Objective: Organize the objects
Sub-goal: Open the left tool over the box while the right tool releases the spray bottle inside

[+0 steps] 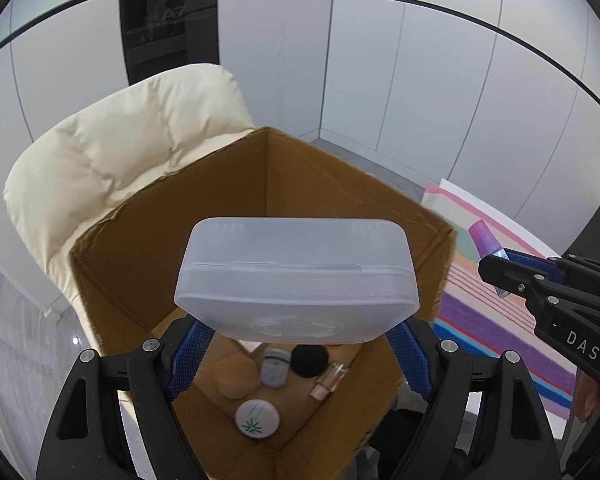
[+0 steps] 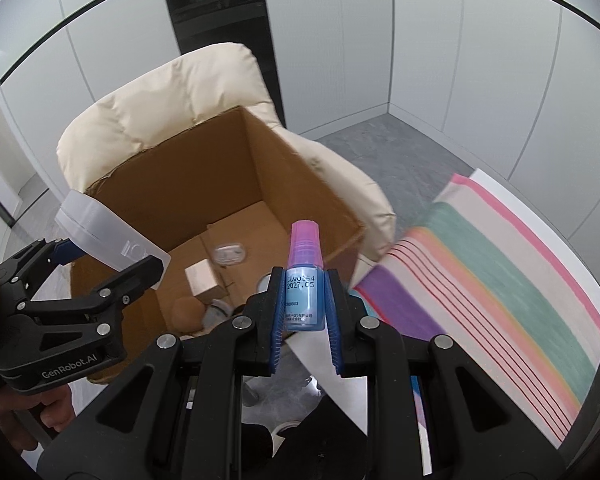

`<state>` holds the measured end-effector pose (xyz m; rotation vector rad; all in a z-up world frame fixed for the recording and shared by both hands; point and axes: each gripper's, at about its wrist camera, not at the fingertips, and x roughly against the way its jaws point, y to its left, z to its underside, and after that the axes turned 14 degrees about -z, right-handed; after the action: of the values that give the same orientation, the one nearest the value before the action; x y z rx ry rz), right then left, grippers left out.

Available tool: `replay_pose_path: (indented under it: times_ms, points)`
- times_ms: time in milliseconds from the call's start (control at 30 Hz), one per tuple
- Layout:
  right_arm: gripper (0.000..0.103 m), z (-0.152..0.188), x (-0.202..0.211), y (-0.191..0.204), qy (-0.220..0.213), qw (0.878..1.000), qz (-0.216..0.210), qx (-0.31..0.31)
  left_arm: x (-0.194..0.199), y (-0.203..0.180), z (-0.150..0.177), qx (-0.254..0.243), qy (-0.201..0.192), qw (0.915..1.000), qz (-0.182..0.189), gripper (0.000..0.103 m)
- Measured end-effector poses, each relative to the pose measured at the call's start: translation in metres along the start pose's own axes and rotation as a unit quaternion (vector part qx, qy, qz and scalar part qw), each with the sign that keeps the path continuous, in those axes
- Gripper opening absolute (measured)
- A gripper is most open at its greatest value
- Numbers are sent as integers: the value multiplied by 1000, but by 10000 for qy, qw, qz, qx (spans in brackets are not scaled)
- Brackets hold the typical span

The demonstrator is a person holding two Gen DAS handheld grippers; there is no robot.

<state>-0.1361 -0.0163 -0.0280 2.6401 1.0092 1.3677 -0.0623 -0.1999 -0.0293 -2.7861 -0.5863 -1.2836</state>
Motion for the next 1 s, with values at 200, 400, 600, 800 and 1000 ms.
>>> replay_pose_path:
  times_ms: [200,400,600,800,1000]
  points:
    - [20,-5,-15,20,81,9998,-138,146,7,21,4,110,-118,9995,-272,103]
    - [20,-10,-29,41,138,9992,-253,275,4,42,8,239,5,9988,-426,103]
    - [20,-13,-43,61,216,9984,-369,374,5,63,14,348,32,9979,-549,103]
    - [20,-16,-52,74,247,9978,-443,431,5,77,19,439,98,9973,-583,103]
    - [40,-16,-55,80,199,9980,-377,463,4,87,20,524,114,9965,-640,103]
